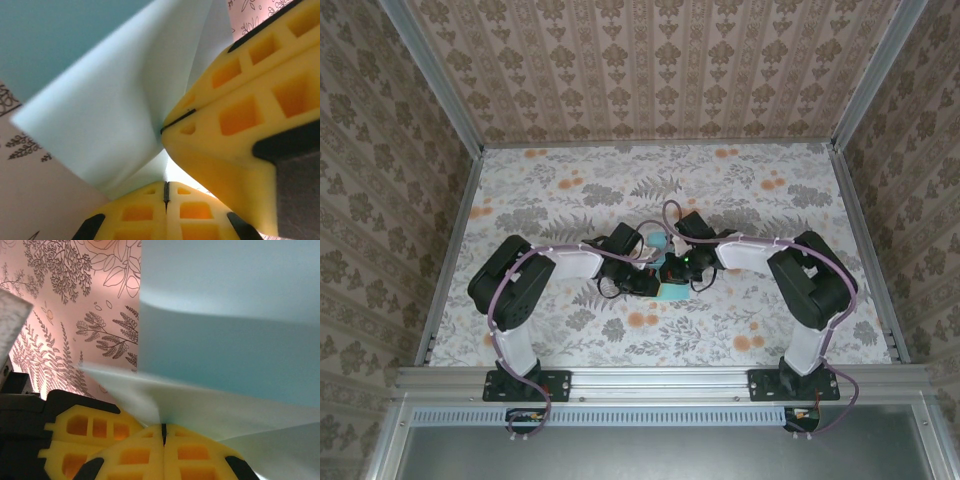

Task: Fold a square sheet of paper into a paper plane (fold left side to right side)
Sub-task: Fold the triangle a second time at the center of the table.

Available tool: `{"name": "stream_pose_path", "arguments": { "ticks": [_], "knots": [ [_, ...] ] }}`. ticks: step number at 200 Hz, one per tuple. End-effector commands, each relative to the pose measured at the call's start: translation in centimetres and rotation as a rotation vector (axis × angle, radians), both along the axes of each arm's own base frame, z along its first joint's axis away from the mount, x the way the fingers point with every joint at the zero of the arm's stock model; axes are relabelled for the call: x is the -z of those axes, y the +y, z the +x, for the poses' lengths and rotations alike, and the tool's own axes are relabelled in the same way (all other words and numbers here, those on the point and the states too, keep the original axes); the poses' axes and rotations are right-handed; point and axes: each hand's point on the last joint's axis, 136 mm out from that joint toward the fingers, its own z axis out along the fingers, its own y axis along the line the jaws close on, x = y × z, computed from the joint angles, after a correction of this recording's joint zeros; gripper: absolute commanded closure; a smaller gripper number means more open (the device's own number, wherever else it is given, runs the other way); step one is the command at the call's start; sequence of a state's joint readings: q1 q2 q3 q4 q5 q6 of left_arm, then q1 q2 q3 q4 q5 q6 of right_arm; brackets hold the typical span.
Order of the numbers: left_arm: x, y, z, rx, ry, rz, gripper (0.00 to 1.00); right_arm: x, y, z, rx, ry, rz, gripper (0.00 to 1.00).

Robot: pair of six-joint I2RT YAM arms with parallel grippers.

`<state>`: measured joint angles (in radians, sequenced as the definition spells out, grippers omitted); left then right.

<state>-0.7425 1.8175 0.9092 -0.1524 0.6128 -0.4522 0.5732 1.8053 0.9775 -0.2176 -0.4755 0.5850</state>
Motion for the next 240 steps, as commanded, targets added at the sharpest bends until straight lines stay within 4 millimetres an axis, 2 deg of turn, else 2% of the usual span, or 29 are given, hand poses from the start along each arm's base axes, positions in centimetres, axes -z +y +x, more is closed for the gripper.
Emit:
{"name": "stream_pose_path", "arguments": {
  "ticks": [1,97,240],
  "knots": [
    [3.1,2.5,-1.9,0.005,0.060,0.134,1.00,1.4,-0.4,-0.6,-0.021,0.034,-0.054,1.00],
    [3.3,2.7,-2.0,0.001,0.066,0.146,1.00,2.5,-2.0,-1.0,-0.036,0.047,-0.135,1.00],
    [3.5,2.8,-2.0,-0.002,0.075,0.149,1.00,1.3,-5.0,1.0,0.012,0.014,-0.144,1.00]
  ]
}}
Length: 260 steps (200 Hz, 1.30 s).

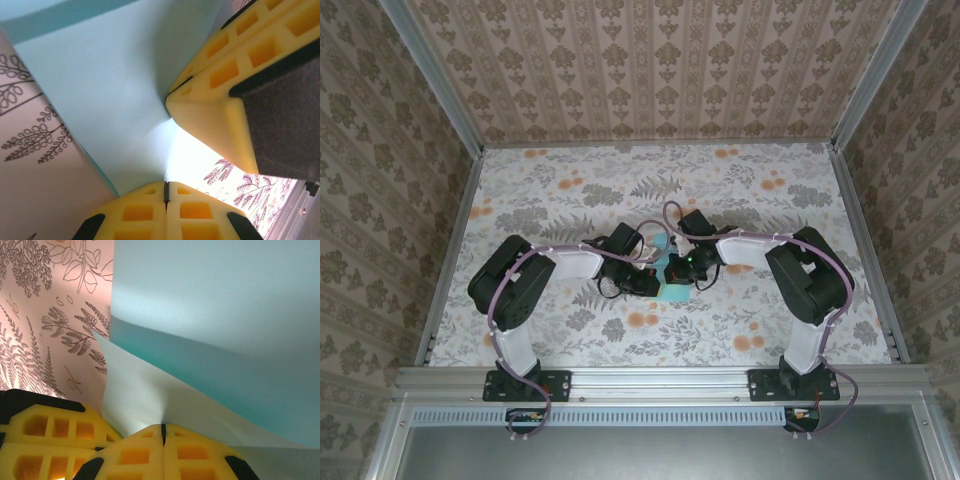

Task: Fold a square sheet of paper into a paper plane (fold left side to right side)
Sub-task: Fold the triangle a second time at the center of the table.

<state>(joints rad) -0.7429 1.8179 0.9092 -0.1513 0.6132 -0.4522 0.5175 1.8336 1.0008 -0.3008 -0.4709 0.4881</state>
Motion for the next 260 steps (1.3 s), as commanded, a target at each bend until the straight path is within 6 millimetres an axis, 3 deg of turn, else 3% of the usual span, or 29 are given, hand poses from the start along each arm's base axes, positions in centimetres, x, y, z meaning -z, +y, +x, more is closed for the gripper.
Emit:
{"name": "stream_pose_path", "arguments": {
  "ticks": [1,153,183,203,227,260],
  "knots": [
    [3.5,2.8,-2.0,-0.003,0.076,0.150,1.00,0.2,-2.8,0.5,0.033,-0.005,-0.091,1.00],
    [3.5,2.8,-2.2,0.000,0.076,0.150,1.00,0.7,-7.2,3.4,0.101,0.006,-0.125,1.00],
    [3.4,2.8,-2.1,0.000,0.073,0.148,1.00,0.0,-7.9,4.0,0.115,-0.007,-0.123,1.00],
    [3.4,2.8,-2.1,0.000,0.068,0.147,1.00,-1.7,-7.5,4.2,0.111,-0.043,-0.091,1.00],
    [3.3,2.7,-2.1,0.003,0.067,0.145,1.00,-3.4,-5.5,3.6,0.083,-0.067,-0.021,1.00],
    [3.3,2.7,-2.0,0.003,0.064,0.147,1.00,-2.9,-2.8,2.7,0.048,-0.044,0.016,1.00]
  ]
}}
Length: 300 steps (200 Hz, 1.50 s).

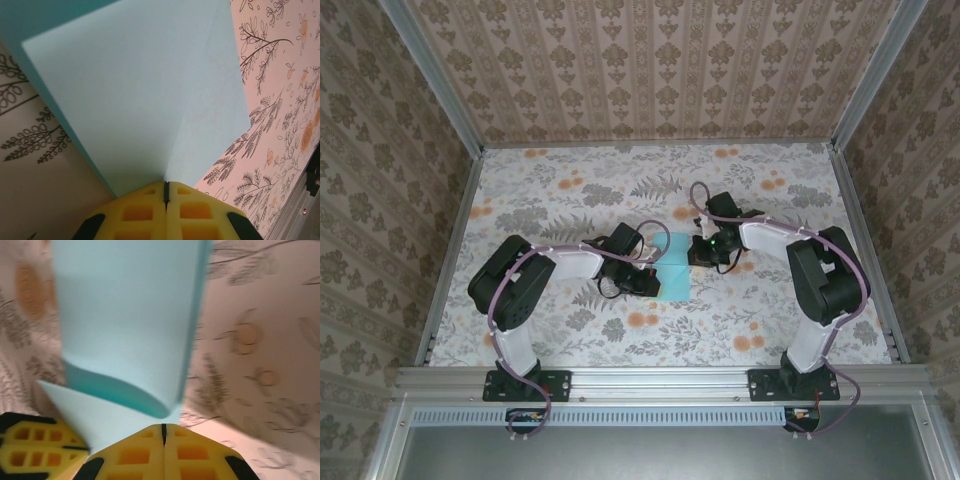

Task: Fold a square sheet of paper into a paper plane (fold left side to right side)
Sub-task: Fold the triangle a second time at the center of the table.

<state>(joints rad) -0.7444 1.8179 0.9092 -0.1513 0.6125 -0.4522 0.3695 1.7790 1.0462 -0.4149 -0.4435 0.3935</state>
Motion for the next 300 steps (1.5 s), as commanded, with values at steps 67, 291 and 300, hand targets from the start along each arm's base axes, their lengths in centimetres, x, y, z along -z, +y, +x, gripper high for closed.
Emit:
{"name": "stream_pose_path", "arguments": {
  "ticks": [67,291,300],
  "knots": [
    [3.2,2.7,-2.0,0.004,0.064,0.149,1.00,2.3,1.5,-0.4,-0.033,0.057,-0.047,1.00],
    [2.3,2.0,-1.5,0.009,0.043,0.132,1.00,1.3,4.3,-1.2,-0.054,0.052,-0.003,1.00],
    [1.9,1.7,-1.3,0.009,0.038,0.121,1.00,1.9,4.1,-1.3,-0.052,0.064,-0.019,1.00]
  ]
}}
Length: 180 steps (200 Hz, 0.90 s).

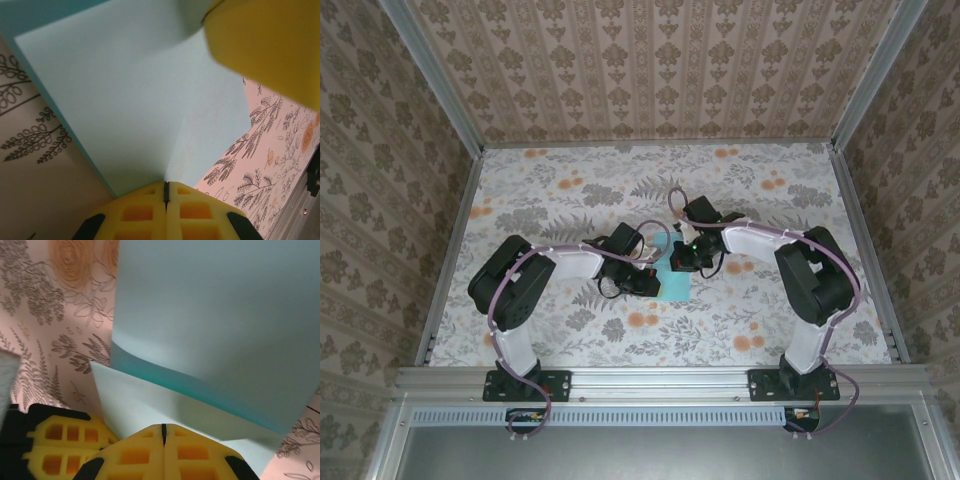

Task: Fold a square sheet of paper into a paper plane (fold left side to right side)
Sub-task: Fold the triangle a second time at the center of the table.

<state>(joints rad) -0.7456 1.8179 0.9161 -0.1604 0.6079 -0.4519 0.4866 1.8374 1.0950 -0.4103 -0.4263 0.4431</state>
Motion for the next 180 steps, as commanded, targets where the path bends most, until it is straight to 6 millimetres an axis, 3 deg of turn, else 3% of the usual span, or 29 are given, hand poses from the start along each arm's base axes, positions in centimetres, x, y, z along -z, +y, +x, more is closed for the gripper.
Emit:
{"name": "stream_pose_path", "arguments": {
  "ticks": [1,63,180],
  "knots": [
    [1.9,1.7,-1.3,0.009,0.038,0.114,1.00,1.2,0.1,0.0,0.017,0.042,-0.010,1.00],
    [-1.8,0.0,-0.1,0.022,-0.001,0.039,1.00,3.6,-1.2,-1.3,0.017,0.113,-0.087,1.00],
    [1.3,2.2,-1.6,0.011,0.054,0.125,1.00,3.8,-1.7,-1.4,0.010,0.116,-0.119,1.00]
  ]
}}
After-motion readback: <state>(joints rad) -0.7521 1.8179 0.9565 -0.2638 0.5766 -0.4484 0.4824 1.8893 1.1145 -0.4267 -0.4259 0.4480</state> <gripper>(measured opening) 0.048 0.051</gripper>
